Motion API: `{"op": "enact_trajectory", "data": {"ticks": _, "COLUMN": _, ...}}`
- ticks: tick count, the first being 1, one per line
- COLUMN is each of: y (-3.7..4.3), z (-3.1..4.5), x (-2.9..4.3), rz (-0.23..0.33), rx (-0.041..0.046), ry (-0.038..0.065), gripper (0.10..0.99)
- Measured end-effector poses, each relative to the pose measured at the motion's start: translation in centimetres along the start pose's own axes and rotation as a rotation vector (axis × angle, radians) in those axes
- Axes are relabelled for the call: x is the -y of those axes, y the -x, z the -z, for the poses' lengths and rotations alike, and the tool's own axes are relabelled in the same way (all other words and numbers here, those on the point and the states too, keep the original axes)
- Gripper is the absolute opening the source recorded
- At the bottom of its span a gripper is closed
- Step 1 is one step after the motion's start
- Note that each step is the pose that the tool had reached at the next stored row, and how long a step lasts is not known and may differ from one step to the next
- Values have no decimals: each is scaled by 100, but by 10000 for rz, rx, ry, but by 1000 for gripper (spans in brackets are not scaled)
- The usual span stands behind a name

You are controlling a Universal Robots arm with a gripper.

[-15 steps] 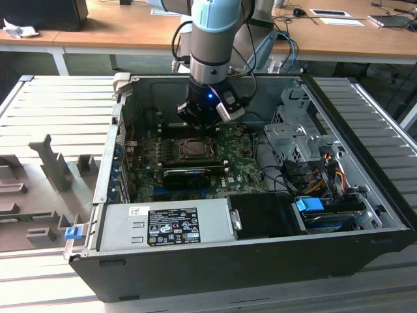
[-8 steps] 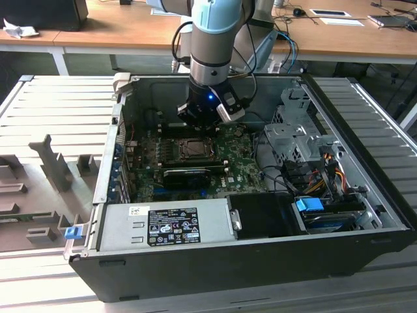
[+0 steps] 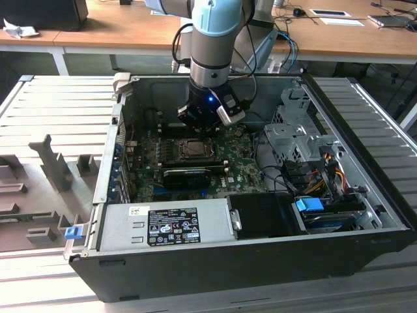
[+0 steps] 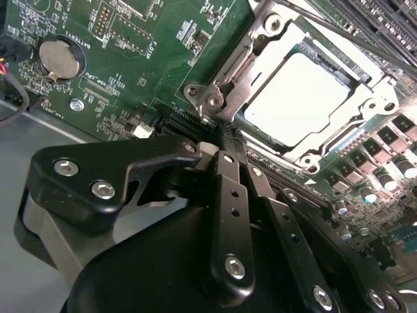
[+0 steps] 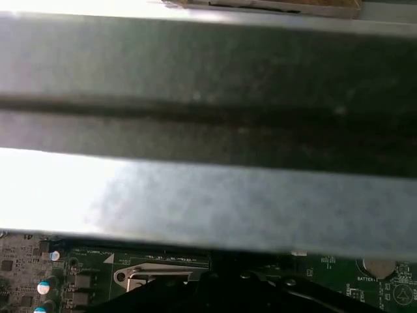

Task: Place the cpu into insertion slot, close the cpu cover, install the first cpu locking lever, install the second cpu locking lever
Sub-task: 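Install the first cpu locking lever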

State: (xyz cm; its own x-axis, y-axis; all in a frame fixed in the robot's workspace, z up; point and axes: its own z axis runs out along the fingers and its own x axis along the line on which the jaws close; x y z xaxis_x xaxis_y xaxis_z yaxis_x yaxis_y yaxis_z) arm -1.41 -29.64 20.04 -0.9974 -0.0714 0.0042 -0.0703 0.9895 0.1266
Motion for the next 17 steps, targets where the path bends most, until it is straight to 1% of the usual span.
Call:
{"op": "enact_trajectory", "data": {"ticks": 1, "y": 0, "z": 0, "x": 1, "rz": 1, "rx": -1, "ry": 14, "gripper": 106}}
{"op": "enact_trajectory", "data": {"ticks": 2, "y": 1, "z": -1, "x": -1, "rz": 2, "rx": 5, "ry": 53, "gripper": 106}}
{"op": "enact_trajectory", "data": {"ticks": 3, "y": 2, "z": 18, "x": -5, "rz": 2, "rx": 8, "ry": 61, "gripper": 106}}
{"op": "enact_trajectory", "data": {"ticks": 8, "y": 1, "z": 176, "x": -23, "rz": 0, "rx": -2, "ry": 47, "gripper": 106}}
{"op": "enact_trajectory", "data": {"ticks": 9, "y": 1, "z": 183, "x": -24, "rz": 1, "rx": -3, "ry": 51, "gripper": 106}}
{"op": "enact_trajectory", "data": {"ticks": 10, "y": -1, "z": 187, "x": 1, "rz": 0, "rx": -6, "ry": 49, "gripper": 106}}
{"op": "enact_trajectory", "data": {"ticks": 14, "y": -4, "z": 192, "x": 41, "rz": 0, "rx": -5, "ry": 49, "gripper": 106}}
{"op": "enact_trajectory", "data": {"ticks": 17, "y": -5, "z": 194, "x": 56, "rz": 0, "rx": -5, "ry": 49, "gripper": 106}}
